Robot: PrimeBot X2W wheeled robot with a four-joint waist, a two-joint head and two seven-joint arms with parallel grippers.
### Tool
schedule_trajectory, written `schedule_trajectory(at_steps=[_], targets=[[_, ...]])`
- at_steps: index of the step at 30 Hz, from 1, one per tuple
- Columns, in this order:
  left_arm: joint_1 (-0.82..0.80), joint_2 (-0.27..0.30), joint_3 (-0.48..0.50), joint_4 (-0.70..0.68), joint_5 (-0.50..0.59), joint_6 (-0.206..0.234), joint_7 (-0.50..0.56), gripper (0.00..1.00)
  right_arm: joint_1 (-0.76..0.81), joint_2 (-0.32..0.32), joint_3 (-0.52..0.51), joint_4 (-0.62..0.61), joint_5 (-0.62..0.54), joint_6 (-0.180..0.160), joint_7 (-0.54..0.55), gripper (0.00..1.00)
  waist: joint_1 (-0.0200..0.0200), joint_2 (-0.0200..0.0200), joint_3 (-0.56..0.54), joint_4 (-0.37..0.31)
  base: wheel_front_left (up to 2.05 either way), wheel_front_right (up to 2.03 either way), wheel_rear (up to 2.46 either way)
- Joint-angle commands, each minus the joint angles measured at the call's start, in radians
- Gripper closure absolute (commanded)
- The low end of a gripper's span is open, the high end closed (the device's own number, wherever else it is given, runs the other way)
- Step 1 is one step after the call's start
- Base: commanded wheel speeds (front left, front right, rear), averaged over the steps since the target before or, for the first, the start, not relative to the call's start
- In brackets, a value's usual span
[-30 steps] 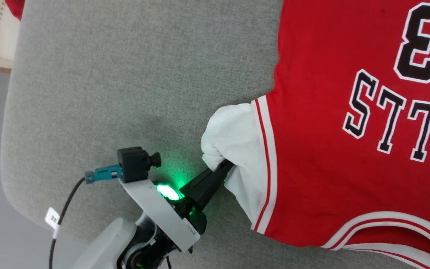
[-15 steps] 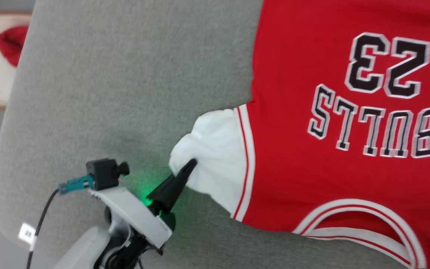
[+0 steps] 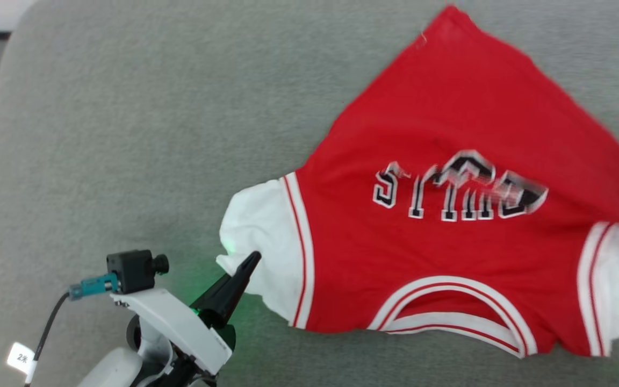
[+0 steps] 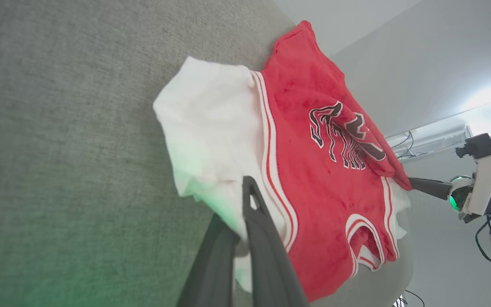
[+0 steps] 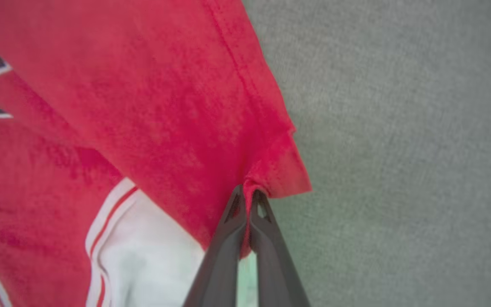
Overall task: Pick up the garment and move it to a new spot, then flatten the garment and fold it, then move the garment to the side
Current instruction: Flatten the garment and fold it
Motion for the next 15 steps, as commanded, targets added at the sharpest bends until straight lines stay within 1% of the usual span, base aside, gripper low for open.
schedule_trajectory(at_steps=[1, 5, 9, 12, 15], targets=[[0.012, 0.006, 0.002, -0.005, 0.004, 0.005, 0.000, 1.00, 0.063, 0.014, -0.025, -0.044, 0.002, -0.001, 0.020, 1.00, 0.0000, 0.0000, -0.032, -0.047, 0.00, 0.00, 0.00], [0.017, 0.014, 0.006, -0.015, 0.005, 0.012, -0.001, 1.00, 0.233, 0.053, -0.082, -0.181, -0.015, -0.001, 0.083, 1.00, 0.0000, 0.0000, -0.034, -0.068, 0.00, 0.00, 0.00], [0.020, 0.016, 0.005, -0.022, 0.006, 0.014, 0.000, 1.00, 0.368, 0.105, -0.116, -0.283, -0.047, -0.001, 0.120, 1.00, 0.0000, 0.0000, -0.034, -0.077, 0.00, 0.00, 0.00], [0.017, 0.017, 0.004, -0.023, 0.006, 0.015, 0.004, 1.00, 0.442, 0.147, -0.119, -0.332, -0.066, -0.001, 0.128, 1.00, 0.0000, 0.0000, -0.033, -0.079, 0.00, 0.00, 0.00], [0.018, 0.019, 0.004, -0.020, 0.005, 0.013, 0.006, 1.00, 0.475, 0.172, -0.116, -0.357, -0.081, -0.001, 0.121, 1.00, 0.0000, 0.0000, -0.034, -0.081, 0.00, 0.00, 0.00]])
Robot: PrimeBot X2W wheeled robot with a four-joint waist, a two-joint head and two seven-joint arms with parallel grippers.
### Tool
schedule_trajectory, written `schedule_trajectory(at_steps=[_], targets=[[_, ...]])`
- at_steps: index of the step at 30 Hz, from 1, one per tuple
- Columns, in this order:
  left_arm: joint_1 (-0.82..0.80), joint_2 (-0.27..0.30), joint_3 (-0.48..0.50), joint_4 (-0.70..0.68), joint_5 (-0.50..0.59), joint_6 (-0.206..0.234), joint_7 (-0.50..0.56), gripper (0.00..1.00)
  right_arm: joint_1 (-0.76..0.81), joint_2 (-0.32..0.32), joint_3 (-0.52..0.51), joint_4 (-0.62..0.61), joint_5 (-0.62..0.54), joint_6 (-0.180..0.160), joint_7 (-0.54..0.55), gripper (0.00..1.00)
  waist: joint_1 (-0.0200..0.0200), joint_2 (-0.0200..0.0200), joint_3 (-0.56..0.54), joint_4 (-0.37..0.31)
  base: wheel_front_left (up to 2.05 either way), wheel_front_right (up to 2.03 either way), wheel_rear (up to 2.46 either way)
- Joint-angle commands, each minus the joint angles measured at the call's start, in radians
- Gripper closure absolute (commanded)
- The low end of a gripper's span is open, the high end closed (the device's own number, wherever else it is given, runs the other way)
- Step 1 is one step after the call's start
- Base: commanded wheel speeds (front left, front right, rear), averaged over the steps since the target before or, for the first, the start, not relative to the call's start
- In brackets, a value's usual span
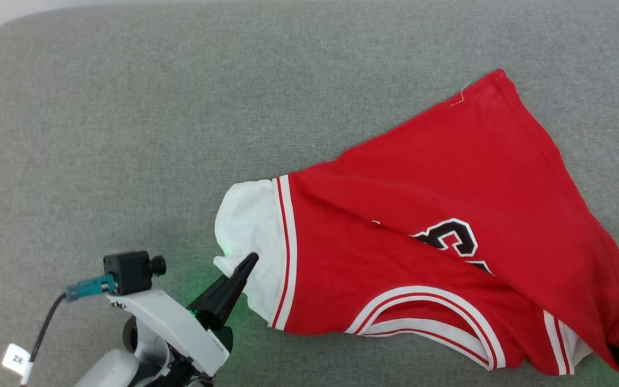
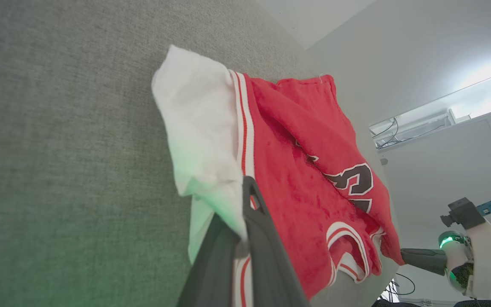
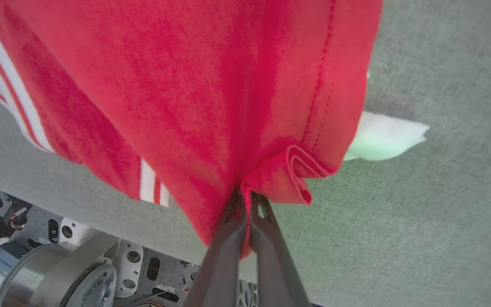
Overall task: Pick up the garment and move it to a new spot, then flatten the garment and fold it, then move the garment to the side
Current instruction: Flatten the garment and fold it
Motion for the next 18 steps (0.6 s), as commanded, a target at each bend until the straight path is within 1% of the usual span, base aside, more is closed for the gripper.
schedule_trajectory(at_steps=[1, 2, 3, 4, 7, 11, 14, 16, 18], targets=[[0.007, 0.003, 0.000, 0.003, 0.005, 0.000, 0.000, 1.00, 0.003, 0.016, -0.007, -0.011, -0.012, -0.001, -0.022, 0.96, 0.0000, -0.0001, -0.002, -0.001, 0.00, 0.00, 0.00], [0.008, 0.003, 0.000, 0.004, 0.004, 0.000, 0.001, 1.00, -0.006, 0.026, -0.016, -0.012, -0.024, -0.001, -0.041, 0.63, 0.0000, -0.0001, -0.003, -0.002, 0.00, 0.00, 0.00], [0.010, 0.003, -0.001, 0.004, 0.004, 0.000, 0.001, 1.00, -0.012, 0.028, -0.023, -0.014, -0.033, -0.001, -0.054, 0.24, 0.0000, -0.0001, -0.005, -0.003, 0.00, 0.00, 0.00], [0.012, 0.004, -0.002, 0.003, 0.004, 0.002, 0.002, 1.00, -0.022, 0.028, -0.029, -0.020, -0.040, -0.001, -0.070, 0.00, 0.0000, -0.0001, -0.007, -0.002, 0.00, 0.00, 0.00], [0.015, 0.004, -0.004, -0.001, 0.003, 0.005, 0.004, 1.00, -0.053, 0.031, -0.066, -0.034, -0.050, -0.001, -0.100, 0.00, 0.0000, -0.0001, -0.013, 0.001, 0.00, 0.00, 0.00], [0.017, -0.001, -0.008, -0.009, 0.002, 0.007, 0.005, 1.00, -0.113, 0.008, -0.124, -0.066, -0.033, -0.001, -0.097, 0.00, 0.0000, -0.0001, -0.019, 0.015, 0.00, 0.00, 0.00], [0.018, -0.006, -0.014, -0.013, 0.002, 0.004, 0.006, 1.00, -0.175, -0.023, -0.153, -0.077, -0.021, -0.001, -0.081, 0.00, 0.0000, -0.0001, -0.016, 0.033, 0.00, 0.00, 0.00], [0.015, -0.011, -0.016, -0.015, 0.000, -0.001, 0.005, 1.00, -0.236, -0.042, -0.153, -0.066, -0.021, -0.001, -0.085, 0.00, 0.0000, -0.0001, -0.007, 0.046, 0.00, 0.00, 0.00], [0.005, -0.019, -0.019, -0.014, 0.000, -0.005, 0.005, 1.00, -0.309, -0.062, -0.119, -0.037, -0.033, -0.001, -0.099, 0.00, 0.0000, -0.0001, 0.004, 0.059, 0.00, 0.00, 0.00]])
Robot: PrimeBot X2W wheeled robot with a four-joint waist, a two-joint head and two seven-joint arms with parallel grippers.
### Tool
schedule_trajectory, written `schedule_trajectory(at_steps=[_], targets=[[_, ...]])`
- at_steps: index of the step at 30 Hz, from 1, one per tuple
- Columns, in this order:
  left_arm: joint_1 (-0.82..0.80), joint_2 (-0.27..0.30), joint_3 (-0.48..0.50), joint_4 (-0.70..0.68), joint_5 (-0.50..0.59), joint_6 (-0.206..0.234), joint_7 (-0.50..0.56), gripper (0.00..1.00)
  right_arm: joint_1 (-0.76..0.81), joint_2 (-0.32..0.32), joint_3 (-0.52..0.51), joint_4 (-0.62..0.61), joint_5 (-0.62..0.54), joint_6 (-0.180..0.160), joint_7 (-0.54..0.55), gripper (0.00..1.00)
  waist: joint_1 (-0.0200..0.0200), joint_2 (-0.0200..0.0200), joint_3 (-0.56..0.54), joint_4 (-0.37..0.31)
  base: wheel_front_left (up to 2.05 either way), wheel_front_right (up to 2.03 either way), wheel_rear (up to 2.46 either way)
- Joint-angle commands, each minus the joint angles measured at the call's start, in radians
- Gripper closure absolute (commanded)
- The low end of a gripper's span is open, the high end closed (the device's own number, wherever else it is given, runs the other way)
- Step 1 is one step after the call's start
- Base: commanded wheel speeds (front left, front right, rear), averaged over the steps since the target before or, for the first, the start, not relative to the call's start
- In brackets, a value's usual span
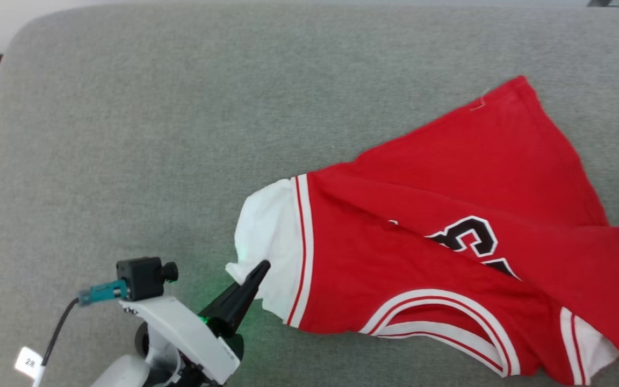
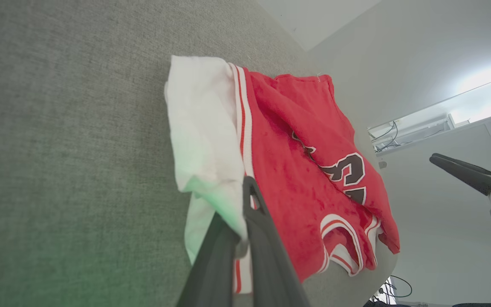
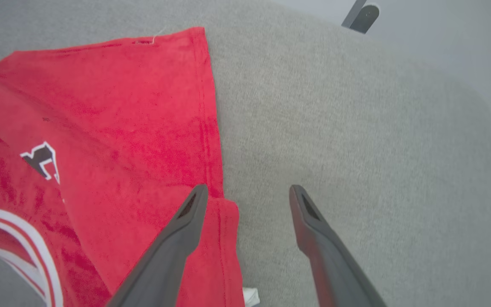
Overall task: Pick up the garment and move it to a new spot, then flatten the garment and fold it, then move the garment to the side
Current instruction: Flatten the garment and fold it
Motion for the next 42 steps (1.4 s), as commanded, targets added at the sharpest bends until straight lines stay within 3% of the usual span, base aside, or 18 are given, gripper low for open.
schedule_trajectory(at_steps=[1, 7, 15, 26, 27, 28, 29, 35, 42], targets=[[-0.014, -0.010, -0.004, 0.000, 0.001, -0.008, 0.000, 1.00, -0.070, -0.017, 0.046, 0.029, -0.016, -0.001, -0.016, 0.00, 0.0000, 0.0000, 0.021, 0.025, 0.00, 0.00, 0.00], [-0.045, -0.030, -0.012, 0.022, 0.003, -0.030, 0.002, 1.00, -0.334, -0.027, 0.262, 0.212, -0.054, -0.001, -0.023, 0.00, 0.0000, 0.0000, 0.064, 0.068, 0.00, 0.00, 0.00], [-0.092, -0.061, -0.026, 0.038, 0.013, -0.054, 0.001, 1.00, -0.618, -0.010, 0.445, 0.515, -0.117, -0.001, -0.065, 0.00, 0.0000, 0.0000, 0.146, 0.124, 0.00, 0.00, 0.00], [-0.143, -0.083, -0.038, 0.089, 0.017, -0.082, -0.002, 1.00, -0.718, -0.003, 0.614, 0.757, -0.080, 0.000, -0.112, 0.00, 0.0000, 0.0000, 0.201, 0.145, 0.00, 0.00, 0.00], [-0.145, -0.083, -0.039, 0.095, 0.017, -0.083, -0.002, 1.00, -0.716, -0.001, 0.631, 0.774, -0.063, 0.000, -0.099, 0.37, 0.0000, 0.0000, 0.199, 0.143, 0.00, 0.00, 0.00], [-0.148, -0.083, -0.039, 0.099, 0.017, -0.085, -0.003, 1.00, -0.714, 0.003, 0.642, 0.786, -0.048, 0.000, -0.091, 0.62, 0.0000, 0.0000, 0.197, 0.141, 0.00, 0.00, 0.00], [-0.150, -0.083, -0.040, 0.103, 0.017, -0.084, -0.003, 1.00, -0.717, 0.008, 0.645, 0.796, -0.033, 0.000, -0.094, 1.00, 0.0000, 0.0000, 0.193, 0.139, 0.00, 0.00, 0.00], [-0.155, -0.075, -0.030, 0.108, 0.017, -0.089, -0.014, 1.00, -0.756, 0.015, 0.644, 0.833, -0.010, 0.000, -0.188, 1.00, 0.0000, 0.0000, 0.160, 0.119, 0.00, 0.00, 0.00], [-0.221, -0.038, 0.035, 0.124, 0.014, -0.092, -0.037, 1.00, -0.823, 0.078, 0.521, 0.899, 0.002, -0.001, -0.429, 1.00, 0.0000, 0.0000, 0.103, 0.088, 0.00, 0.00, 0.00]])
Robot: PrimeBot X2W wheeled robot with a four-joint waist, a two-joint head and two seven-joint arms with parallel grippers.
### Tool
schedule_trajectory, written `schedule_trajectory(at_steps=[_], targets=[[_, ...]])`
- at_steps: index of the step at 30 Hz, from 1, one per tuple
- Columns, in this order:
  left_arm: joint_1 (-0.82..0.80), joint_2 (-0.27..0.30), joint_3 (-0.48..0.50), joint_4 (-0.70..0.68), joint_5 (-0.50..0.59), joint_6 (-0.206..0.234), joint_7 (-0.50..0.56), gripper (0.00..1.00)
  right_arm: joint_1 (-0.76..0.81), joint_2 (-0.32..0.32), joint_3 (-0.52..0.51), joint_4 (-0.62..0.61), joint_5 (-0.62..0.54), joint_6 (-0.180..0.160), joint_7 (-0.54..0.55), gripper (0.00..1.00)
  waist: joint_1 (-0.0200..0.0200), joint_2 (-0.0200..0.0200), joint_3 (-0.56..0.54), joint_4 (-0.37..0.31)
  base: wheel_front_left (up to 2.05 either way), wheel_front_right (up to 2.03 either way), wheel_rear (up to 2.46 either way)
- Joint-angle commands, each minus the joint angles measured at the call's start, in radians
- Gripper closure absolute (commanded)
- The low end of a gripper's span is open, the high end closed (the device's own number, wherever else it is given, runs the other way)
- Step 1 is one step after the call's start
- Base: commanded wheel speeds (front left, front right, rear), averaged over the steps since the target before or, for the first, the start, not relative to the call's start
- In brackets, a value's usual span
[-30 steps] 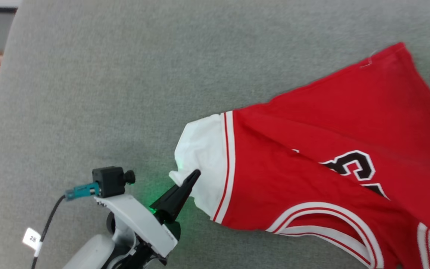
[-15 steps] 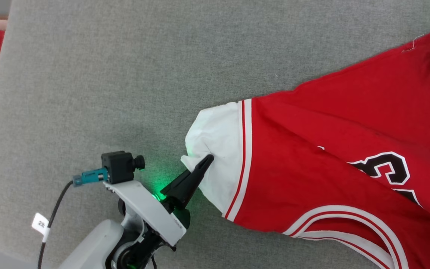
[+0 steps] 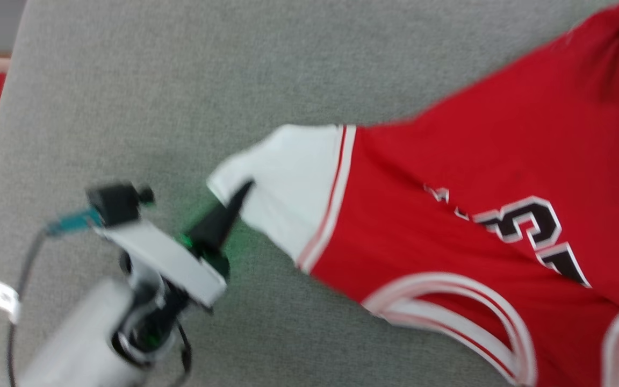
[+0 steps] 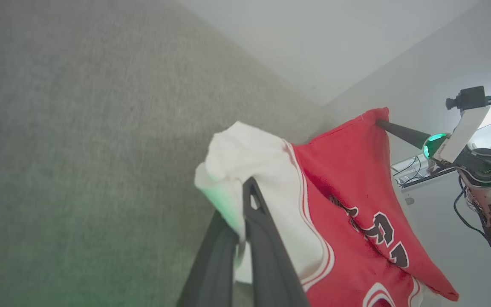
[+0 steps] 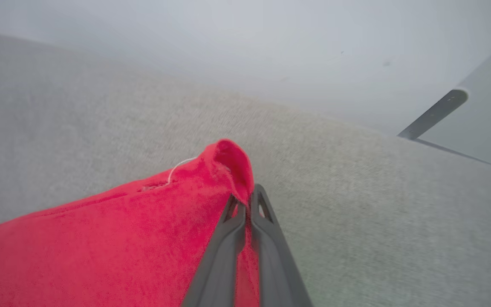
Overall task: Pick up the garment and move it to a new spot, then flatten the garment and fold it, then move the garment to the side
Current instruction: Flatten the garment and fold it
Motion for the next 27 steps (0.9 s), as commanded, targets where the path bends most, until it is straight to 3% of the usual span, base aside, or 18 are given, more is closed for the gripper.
schedule_trajectory(at_steps=[1, 8, 14, 21, 27], targets=[[-0.041, 0.006, 0.018, -0.001, 0.003, -0.006, -0.007, 1.00, -0.018, 0.004, -0.028, 0.019, -0.014, -0.001, -0.039, 1.00, 0.0000, -0.0001, -0.032, -0.022, 0.00, 0.00, 0.00], [-0.289, 0.037, 0.068, 0.075, -0.014, -0.013, 0.070, 1.00, -0.130, 0.064, -0.204, 0.135, -0.054, -0.001, -0.233, 1.00, 0.0000, -0.0001, -0.043, -0.062, 0.00, 0.00, 0.00], [-0.634, 0.016, 0.097, 0.273, 0.023, -0.015, 0.110, 1.00, -0.313, 0.153, -0.418, 0.253, -0.073, -0.001, -0.371, 1.00, 0.0000, -0.0001, 0.010, -0.099, 0.00, 0.00, 0.00], [-1.043, -0.027, 0.137, 0.570, 0.138, -0.012, -0.035, 1.00, -0.540, 0.233, -0.553, 0.364, -0.168, -0.001, -0.535, 1.00, 0.0000, -0.0001, 0.076, -0.146, 0.00, 0.00, 0.00], [-1.247, -0.058, 0.175, 0.705, 0.153, -0.016, -0.199, 1.00, -0.658, 0.260, -0.608, 0.429, -0.234, -0.003, -0.657, 1.00, 0.0000, -0.0001, 0.073, -0.157, 0.00, 0.00, 0.00]])
